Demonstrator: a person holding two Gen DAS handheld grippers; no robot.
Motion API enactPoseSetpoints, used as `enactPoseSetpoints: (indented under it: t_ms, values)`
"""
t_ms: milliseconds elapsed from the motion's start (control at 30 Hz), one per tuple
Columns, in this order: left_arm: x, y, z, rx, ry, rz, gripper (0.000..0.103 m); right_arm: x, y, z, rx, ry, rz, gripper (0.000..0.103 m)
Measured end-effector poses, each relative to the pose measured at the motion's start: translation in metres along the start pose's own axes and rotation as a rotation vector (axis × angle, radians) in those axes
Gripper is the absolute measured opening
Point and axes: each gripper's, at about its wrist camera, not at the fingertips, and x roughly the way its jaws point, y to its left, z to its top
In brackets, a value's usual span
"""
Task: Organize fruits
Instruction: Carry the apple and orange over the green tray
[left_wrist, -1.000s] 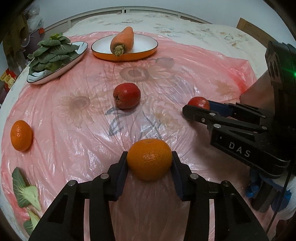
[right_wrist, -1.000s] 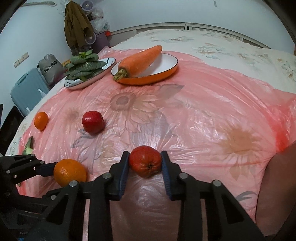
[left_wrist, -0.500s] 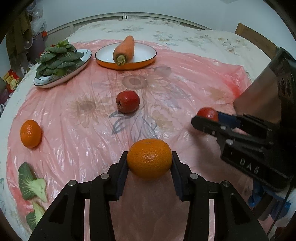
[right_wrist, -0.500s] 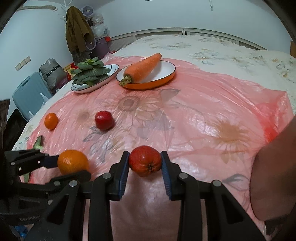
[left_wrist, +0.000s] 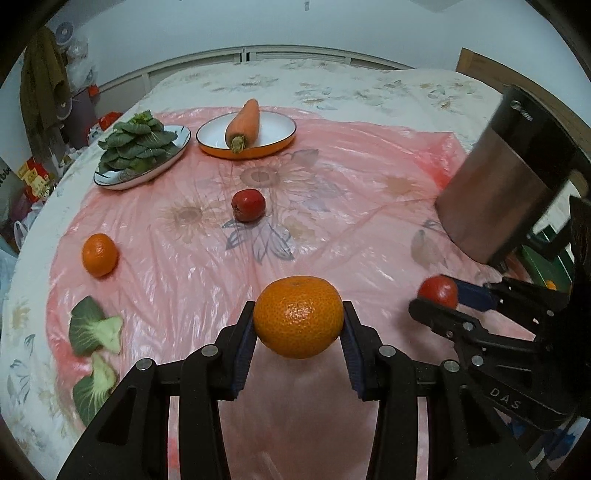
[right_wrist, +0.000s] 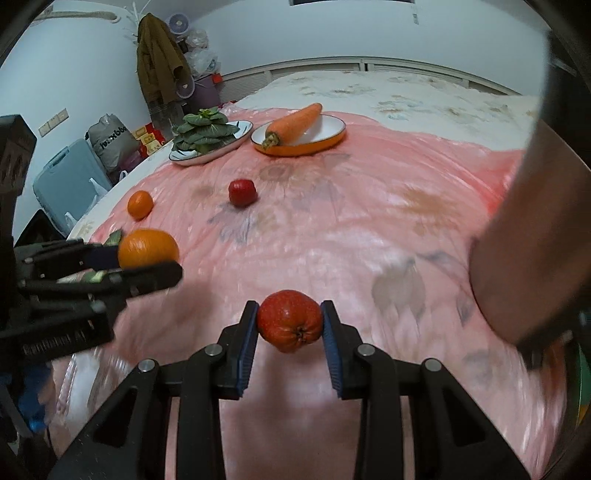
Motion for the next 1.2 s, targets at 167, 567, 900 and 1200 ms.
enactPoseSetpoints:
  t_ms: [167, 567, 900, 1200]
  values:
    - [-0.024, -0.015, -0.014, 0.032, -0.023, -0.006, 0.038, -0.026, -0.004, -0.023, 0.028, 0.005, -0.024, 0.029]
    - [-0.077, -0.057, -0.039, 0.099, -0.071, -0.035, 0.038, -0.092, -0.014, -0.067, 0.092, -0.021, -0.068, 0.029]
    - [-0.108, -0.105, -0.052, 0.173, -0.101, -0.056, 0.038, -0.141, -0.036, -0.098, 0.143, -0.055, -0.107, 0.029]
    - [-0.121, -0.156, -0.057, 0.265, -0.117, -0.078, 0.038, -0.177, -0.07, -0.121, 0.202, -0.095, -0.157, 0.03]
